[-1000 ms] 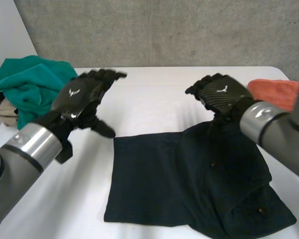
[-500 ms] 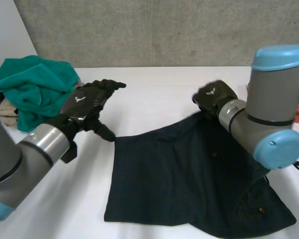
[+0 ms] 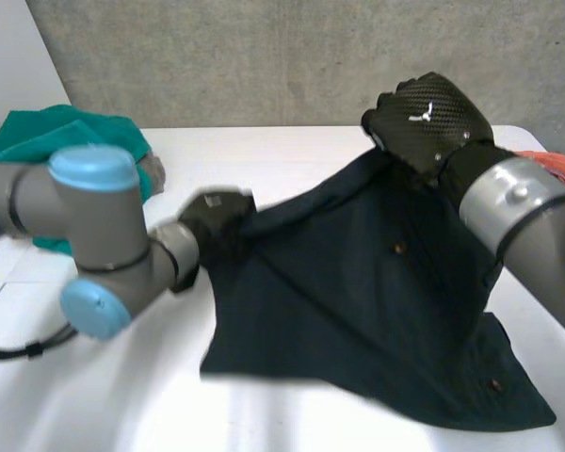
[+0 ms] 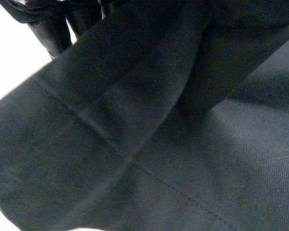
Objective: Fold the laundry.
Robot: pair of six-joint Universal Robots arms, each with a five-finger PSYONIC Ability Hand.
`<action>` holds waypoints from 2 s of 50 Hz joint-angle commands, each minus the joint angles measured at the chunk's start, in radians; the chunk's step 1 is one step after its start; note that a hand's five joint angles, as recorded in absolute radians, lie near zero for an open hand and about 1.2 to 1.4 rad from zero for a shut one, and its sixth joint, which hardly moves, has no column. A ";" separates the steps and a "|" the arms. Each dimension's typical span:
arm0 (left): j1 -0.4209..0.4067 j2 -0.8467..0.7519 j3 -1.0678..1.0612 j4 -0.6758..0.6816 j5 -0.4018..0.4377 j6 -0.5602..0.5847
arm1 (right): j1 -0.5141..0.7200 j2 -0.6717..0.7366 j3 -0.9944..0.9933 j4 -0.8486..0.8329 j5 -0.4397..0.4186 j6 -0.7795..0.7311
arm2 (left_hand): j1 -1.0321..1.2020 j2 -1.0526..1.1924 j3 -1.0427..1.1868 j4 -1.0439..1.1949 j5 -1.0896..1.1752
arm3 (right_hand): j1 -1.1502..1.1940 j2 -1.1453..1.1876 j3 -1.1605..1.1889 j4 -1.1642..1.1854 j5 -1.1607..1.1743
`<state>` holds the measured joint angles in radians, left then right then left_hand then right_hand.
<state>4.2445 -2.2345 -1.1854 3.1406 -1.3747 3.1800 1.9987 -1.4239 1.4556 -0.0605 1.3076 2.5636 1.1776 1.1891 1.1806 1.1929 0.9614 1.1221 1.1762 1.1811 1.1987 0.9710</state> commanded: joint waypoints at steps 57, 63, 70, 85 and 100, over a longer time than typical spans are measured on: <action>0.104 0.078 -0.392 0.392 0.031 0.267 | -0.046 0.428 0.000 -0.176 0.061 0.087 | -0.463 -0.474 -0.466 -0.478 -0.421 | 0.274 0.220 0.215 0.198 0.251; 0.092 0.087 -0.407 0.349 0.042 0.213 | -0.054 0.410 0.023 -0.159 0.070 0.086 | 0.219 0.207 0.216 0.203 0.260 | 0.274 0.220 0.215 0.198 0.251; 0.095 0.249 -0.480 0.089 0.060 0.260 | -0.063 0.339 0.031 0.009 0.061 -0.023 | 0.219 0.207 0.216 0.203 0.260 | 0.274 0.220 0.215 0.198 0.251; 0.086 0.486 -0.585 -0.777 0.095 0.834 | -0.086 0.240 0.154 0.643 0.076 -0.490 | 0.219 0.207 0.216 0.203 0.260 | 0.274 0.220 0.215 0.198 0.251; -0.008 0.170 -0.125 -0.246 -0.061 0.680 | -0.061 0.332 -0.050 0.233 0.166 -0.196 | 0.219 0.207 0.216 0.203 0.260 | 0.274 0.220 0.215 0.198 0.251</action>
<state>4.2508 -1.9338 -1.4958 2.6870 -1.3779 3.9142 1.9302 -1.1250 1.5036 0.4262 1.4141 2.2152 1.1689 1.1951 1.1894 1.1997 1.0139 1.1221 1.1774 1.1938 1.1990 0.9886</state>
